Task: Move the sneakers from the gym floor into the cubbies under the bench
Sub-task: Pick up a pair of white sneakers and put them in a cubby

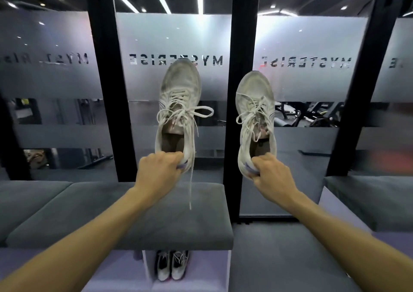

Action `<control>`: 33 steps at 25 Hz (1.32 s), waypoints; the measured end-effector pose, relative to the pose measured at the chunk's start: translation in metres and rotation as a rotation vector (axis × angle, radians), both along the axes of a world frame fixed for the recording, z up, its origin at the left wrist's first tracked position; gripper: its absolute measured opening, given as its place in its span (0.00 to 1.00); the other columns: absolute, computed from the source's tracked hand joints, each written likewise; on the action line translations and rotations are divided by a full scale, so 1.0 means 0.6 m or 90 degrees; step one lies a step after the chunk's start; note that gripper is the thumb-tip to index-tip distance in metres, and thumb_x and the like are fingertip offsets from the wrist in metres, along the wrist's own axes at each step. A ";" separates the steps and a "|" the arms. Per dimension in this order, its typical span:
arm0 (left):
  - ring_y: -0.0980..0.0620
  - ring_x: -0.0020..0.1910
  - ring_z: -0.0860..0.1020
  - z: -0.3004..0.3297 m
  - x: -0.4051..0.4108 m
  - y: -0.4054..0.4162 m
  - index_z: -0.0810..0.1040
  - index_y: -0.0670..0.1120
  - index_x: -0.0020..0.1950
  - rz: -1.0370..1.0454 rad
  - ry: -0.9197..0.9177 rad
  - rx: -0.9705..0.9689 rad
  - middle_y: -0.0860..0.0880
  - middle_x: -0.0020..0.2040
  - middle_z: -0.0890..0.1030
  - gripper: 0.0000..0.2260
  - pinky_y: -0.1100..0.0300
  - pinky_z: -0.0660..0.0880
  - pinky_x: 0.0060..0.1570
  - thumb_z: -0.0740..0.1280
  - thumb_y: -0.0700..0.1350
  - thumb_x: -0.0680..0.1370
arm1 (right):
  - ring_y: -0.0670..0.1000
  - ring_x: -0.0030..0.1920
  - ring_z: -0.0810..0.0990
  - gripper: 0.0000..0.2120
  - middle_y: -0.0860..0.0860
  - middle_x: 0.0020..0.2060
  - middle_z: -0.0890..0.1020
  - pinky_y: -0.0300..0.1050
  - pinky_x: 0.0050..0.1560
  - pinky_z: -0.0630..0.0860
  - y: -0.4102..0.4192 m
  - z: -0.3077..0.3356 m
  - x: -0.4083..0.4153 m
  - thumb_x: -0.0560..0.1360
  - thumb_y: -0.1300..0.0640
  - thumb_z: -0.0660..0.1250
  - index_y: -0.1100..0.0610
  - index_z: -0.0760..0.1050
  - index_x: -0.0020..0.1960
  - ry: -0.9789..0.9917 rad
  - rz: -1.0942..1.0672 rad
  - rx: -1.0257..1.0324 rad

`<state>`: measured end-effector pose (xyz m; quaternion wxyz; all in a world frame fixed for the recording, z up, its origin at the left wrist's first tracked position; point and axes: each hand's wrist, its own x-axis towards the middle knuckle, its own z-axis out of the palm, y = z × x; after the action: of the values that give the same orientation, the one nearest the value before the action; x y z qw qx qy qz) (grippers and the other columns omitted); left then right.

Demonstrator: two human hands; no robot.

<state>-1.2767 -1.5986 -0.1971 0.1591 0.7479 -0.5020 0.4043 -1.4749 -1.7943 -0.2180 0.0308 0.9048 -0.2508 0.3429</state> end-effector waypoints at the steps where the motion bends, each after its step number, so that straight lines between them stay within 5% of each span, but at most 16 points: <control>1: 0.43 0.20 0.71 -0.025 0.020 -0.029 0.69 0.46 0.29 0.002 0.005 0.001 0.48 0.23 0.74 0.17 0.61 0.57 0.25 0.78 0.45 0.64 | 0.56 0.40 0.75 0.16 0.52 0.39 0.76 0.41 0.30 0.57 -0.029 -0.023 0.021 0.70 0.60 0.67 0.50 0.60 0.35 0.002 0.003 0.004; 6: 0.42 0.22 0.74 -0.175 0.135 -0.193 0.72 0.47 0.31 0.001 0.029 0.004 0.47 0.25 0.76 0.13 0.60 0.62 0.25 0.76 0.45 0.67 | 0.56 0.40 0.76 0.18 0.52 0.38 0.77 0.42 0.34 0.61 -0.206 -0.168 0.148 0.71 0.59 0.69 0.49 0.60 0.35 -0.018 0.013 -0.002; 13: 0.43 0.22 0.75 -0.384 0.206 -0.307 0.72 0.48 0.29 0.030 -0.012 0.028 0.48 0.25 0.77 0.14 0.61 0.58 0.25 0.77 0.47 0.65 | 0.58 0.40 0.77 0.05 0.54 0.40 0.76 0.43 0.37 0.65 -0.308 -0.389 0.230 0.71 0.60 0.68 0.56 0.73 0.39 -0.013 0.010 0.026; 25: 0.39 0.23 0.75 -0.747 0.166 -0.178 0.70 0.46 0.30 -0.015 0.063 0.061 0.45 0.26 0.77 0.11 0.59 0.64 0.22 0.70 0.48 0.66 | 0.59 0.37 0.77 0.05 0.55 0.38 0.78 0.44 0.33 0.67 -0.158 -0.744 0.173 0.65 0.64 0.71 0.58 0.76 0.38 0.050 0.007 0.077; 33: 0.39 0.22 0.74 -1.034 0.058 -0.041 0.71 0.46 0.30 0.005 0.161 0.171 0.45 0.25 0.76 0.15 0.59 0.63 0.22 0.78 0.43 0.61 | 0.61 0.41 0.77 0.05 0.56 0.42 0.78 0.46 0.34 0.69 -0.010 -1.041 0.070 0.65 0.62 0.70 0.57 0.75 0.39 0.128 0.001 0.164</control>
<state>-1.2417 -1.6232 -0.8176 0.1180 0.8092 -0.5246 0.2368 -1.4331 -1.8002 -0.8427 -0.0612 0.9312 -0.2875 0.2155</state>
